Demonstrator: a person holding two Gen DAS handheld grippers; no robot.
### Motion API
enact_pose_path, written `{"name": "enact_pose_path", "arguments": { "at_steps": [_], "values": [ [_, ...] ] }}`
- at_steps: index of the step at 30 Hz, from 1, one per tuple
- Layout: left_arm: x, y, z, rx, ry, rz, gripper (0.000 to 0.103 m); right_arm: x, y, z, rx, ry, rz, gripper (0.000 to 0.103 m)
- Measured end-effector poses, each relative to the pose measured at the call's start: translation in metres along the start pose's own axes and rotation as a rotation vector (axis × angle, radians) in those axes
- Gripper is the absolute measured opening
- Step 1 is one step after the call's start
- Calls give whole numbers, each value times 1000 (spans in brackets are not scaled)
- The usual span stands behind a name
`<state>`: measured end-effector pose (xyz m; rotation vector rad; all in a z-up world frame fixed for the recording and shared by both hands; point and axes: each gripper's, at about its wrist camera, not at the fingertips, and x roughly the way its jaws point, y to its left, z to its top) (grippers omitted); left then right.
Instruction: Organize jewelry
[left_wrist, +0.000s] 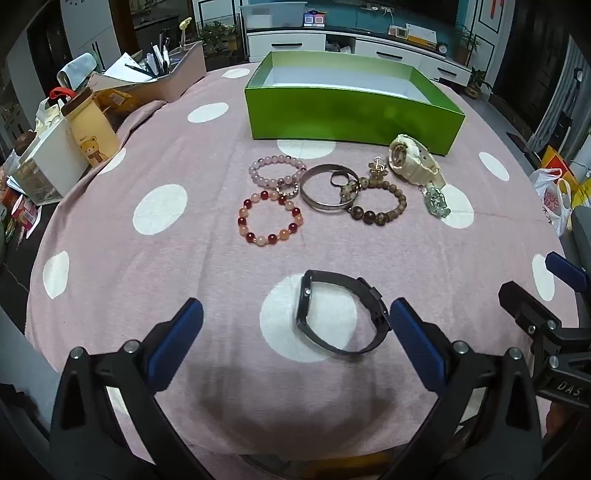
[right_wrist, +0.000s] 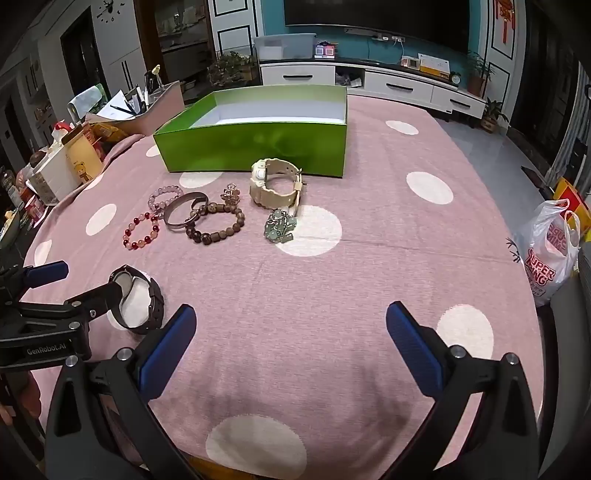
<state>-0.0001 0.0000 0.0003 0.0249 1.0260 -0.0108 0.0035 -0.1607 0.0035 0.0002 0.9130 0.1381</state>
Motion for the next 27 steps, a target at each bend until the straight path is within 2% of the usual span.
{"name": "enact_pose_path", "arguments": {
  "at_steps": [27],
  "values": [
    [-3, -7, -3, 20, -4, -19, 101, -4, -1, -2, -3, -3, -7, 102]
  ]
}}
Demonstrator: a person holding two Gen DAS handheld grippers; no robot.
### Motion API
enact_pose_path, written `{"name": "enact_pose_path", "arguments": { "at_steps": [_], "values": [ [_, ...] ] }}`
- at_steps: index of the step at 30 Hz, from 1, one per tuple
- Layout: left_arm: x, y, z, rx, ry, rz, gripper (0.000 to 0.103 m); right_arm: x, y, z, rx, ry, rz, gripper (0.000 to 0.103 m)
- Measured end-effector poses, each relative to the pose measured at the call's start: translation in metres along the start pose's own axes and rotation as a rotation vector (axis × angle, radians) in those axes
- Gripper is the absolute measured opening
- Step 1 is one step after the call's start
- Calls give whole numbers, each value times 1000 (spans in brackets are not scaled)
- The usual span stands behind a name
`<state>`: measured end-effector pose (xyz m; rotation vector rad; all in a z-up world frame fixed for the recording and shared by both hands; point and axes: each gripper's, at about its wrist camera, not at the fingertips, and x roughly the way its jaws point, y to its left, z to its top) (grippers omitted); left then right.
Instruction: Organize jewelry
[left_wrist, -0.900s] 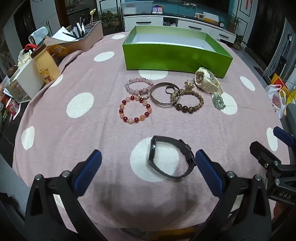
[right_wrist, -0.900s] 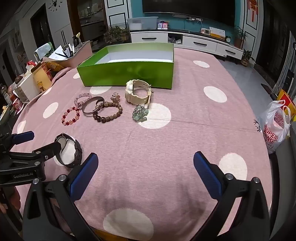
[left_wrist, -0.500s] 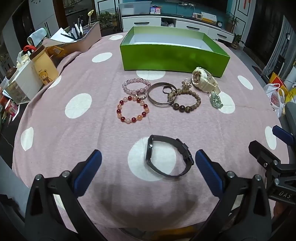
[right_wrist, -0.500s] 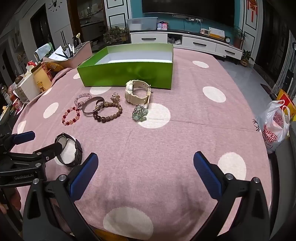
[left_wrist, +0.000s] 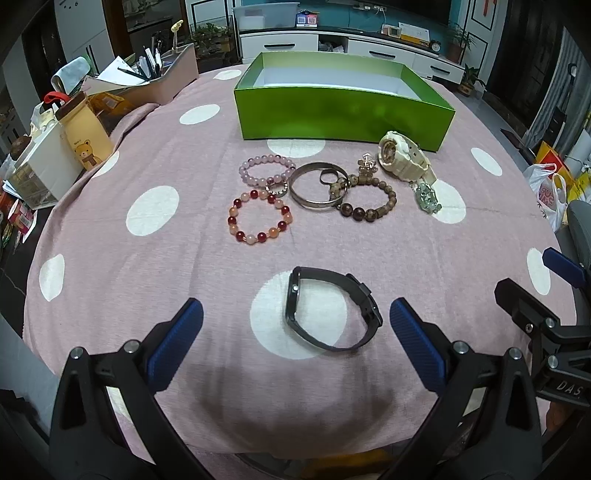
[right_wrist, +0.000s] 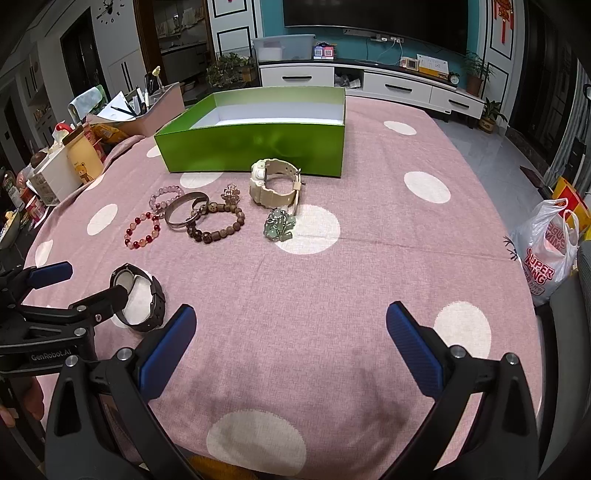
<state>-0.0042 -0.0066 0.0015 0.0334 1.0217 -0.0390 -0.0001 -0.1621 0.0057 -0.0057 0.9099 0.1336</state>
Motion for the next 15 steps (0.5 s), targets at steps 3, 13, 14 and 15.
{"name": "enact_pose_path", "arguments": {
  "at_steps": [3, 13, 14, 15],
  "values": [
    [0, 0, 0, -1, 0, 0, 101, 0, 0, 0, -1, -1, -1, 102],
    [0, -2, 0, 6, 0, 1, 101, -3, 0, 0, -1, -5, 0, 102],
    [1, -2, 1, 7, 0, 2, 101, -3, 0, 0, 0, -6, 1, 102],
    [0, -2, 1, 9, -1, 2, 101, -3, 1, 1, -1, -7, 1, 102]
  ]
}}
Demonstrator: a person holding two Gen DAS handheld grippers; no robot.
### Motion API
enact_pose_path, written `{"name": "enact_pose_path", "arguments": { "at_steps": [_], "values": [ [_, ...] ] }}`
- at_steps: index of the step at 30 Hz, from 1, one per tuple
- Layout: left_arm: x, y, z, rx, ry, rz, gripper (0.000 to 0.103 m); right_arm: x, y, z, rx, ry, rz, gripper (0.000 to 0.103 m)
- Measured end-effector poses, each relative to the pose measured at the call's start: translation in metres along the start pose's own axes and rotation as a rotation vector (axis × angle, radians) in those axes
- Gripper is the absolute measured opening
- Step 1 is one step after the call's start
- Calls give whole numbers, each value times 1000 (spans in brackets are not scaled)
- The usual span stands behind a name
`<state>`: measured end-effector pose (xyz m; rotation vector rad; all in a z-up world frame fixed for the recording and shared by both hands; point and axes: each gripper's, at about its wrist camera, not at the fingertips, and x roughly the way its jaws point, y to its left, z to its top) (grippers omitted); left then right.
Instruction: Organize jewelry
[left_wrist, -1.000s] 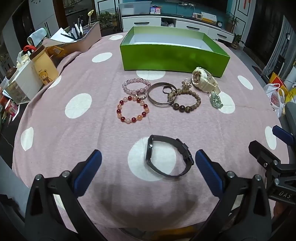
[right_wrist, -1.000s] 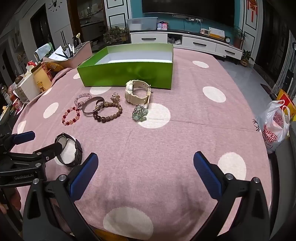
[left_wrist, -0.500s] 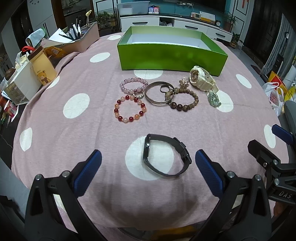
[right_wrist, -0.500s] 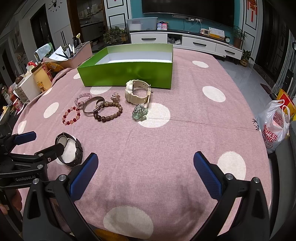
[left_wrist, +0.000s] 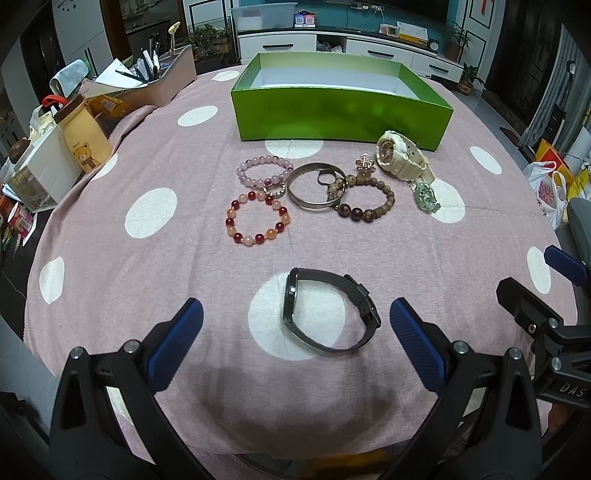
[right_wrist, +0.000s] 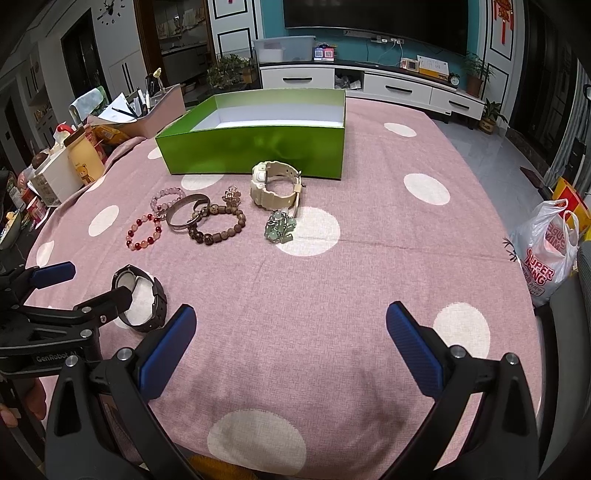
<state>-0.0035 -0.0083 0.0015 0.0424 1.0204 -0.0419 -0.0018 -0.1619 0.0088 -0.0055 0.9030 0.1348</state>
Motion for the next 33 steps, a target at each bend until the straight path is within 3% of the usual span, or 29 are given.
{"name": "enact_pose_path", "arguments": {
  "at_steps": [33],
  "values": [
    [-1, -3, 1, 11, -7, 3, 101, -6, -3, -1, 2, -13, -2, 102]
  ]
}}
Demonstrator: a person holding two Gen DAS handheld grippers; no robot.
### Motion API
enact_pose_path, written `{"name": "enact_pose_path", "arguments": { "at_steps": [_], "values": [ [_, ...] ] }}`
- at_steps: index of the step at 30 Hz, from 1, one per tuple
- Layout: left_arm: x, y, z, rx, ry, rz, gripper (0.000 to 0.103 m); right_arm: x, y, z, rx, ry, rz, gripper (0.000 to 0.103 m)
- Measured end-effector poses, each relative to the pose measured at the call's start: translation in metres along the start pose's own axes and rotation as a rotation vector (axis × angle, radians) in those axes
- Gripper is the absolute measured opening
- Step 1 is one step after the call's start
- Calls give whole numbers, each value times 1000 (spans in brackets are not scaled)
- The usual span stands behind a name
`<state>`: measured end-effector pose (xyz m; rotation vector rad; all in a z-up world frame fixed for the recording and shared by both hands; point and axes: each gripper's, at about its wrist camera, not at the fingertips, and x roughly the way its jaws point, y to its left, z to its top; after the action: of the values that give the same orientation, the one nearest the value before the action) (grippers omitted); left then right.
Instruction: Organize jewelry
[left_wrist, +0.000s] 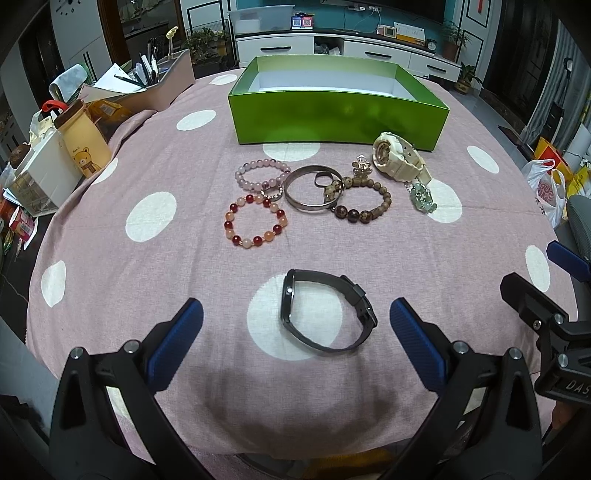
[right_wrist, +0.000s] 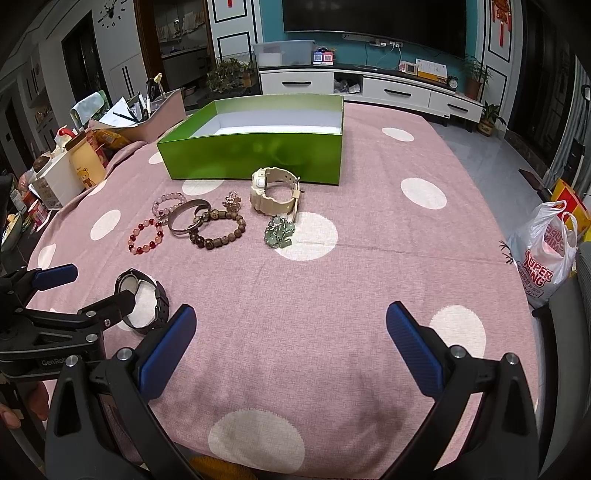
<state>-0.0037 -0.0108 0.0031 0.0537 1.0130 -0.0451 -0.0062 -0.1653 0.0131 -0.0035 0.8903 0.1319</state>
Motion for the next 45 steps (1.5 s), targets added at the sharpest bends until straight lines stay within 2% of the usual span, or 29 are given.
{"name": "enact_pose_path", "arguments": {
  "at_steps": [22, 32, 36, 38, 43, 45],
  "values": [
    [0, -1, -1, -3, 0, -3, 101, 1, 0, 0, 2, -1, 0, 102],
    [2, 18, -5, -102, -14, -121, 101, -1, -9, -3, 24, -25, 29, 102],
    [6, 22, -6, -124, -7, -132, 101, 1, -10, -5, 12, -41, 42, 102],
    [9, 23, -6, -132, 0, -146, 95, 3, -12, -5, 16, -41, 47, 102],
    [21, 23, -6, -130, 30, -150, 65, 15, -17, -7, 44, -26, 73, 102],
    [27, 21, -6, -118, 45, -141, 57, 20, -18, -6, 51, -23, 88, 102]
  ]
}}
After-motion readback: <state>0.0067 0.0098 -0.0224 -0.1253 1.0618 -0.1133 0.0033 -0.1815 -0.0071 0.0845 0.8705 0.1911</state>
